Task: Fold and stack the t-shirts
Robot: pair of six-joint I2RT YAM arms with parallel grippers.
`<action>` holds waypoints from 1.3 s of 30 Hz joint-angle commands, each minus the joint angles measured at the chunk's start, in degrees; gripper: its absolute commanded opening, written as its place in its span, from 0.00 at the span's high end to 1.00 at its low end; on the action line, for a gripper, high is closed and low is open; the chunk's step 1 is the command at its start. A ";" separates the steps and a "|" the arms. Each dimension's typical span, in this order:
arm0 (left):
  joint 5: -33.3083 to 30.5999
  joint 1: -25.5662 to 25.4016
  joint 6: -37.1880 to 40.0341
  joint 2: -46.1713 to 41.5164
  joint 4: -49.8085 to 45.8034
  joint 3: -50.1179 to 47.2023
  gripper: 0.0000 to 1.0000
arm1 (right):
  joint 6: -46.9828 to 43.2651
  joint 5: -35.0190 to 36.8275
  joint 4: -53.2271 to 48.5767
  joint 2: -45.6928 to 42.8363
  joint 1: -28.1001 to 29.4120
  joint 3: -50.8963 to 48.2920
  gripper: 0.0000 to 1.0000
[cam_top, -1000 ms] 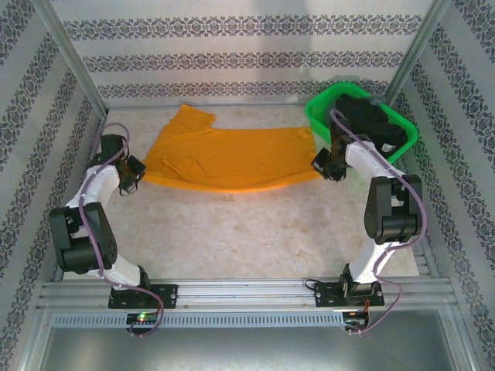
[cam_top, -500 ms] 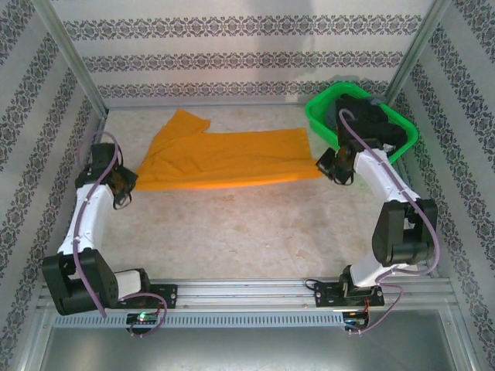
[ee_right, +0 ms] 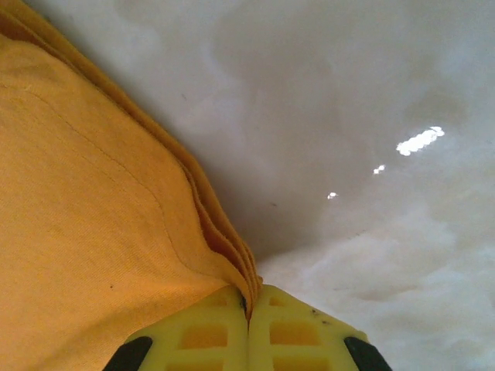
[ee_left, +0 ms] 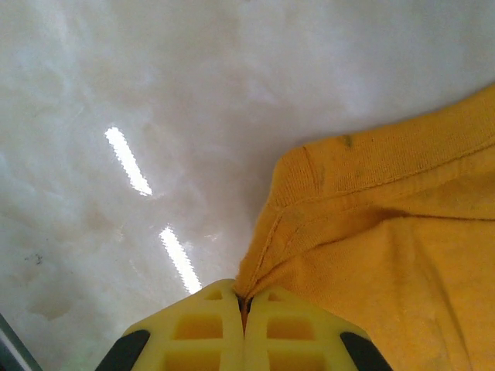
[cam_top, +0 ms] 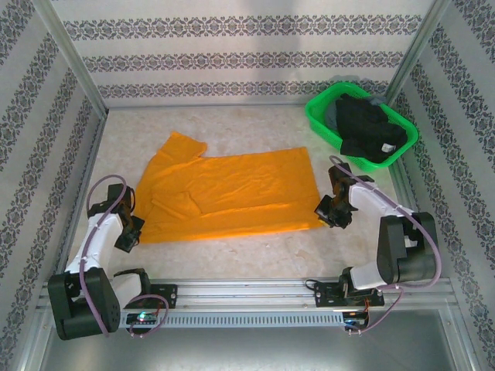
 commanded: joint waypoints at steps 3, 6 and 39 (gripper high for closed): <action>-4.44 -0.42 -5.95 -3.28 -4.09 -1.89 0.87 | 1.66 5.73 -2.57 -1.72 0.84 -1.25 1.00; -4.79 -0.23 -5.98 -4.60 -4.25 -2.38 0.74 | 2.06 6.12 -2.83 -1.75 0.85 -1.59 0.92; 2.11 -31.37 20.95 40.34 10.97 33.20 0.65 | -3.38 -21.74 32.03 1.21 18.48 8.22 0.57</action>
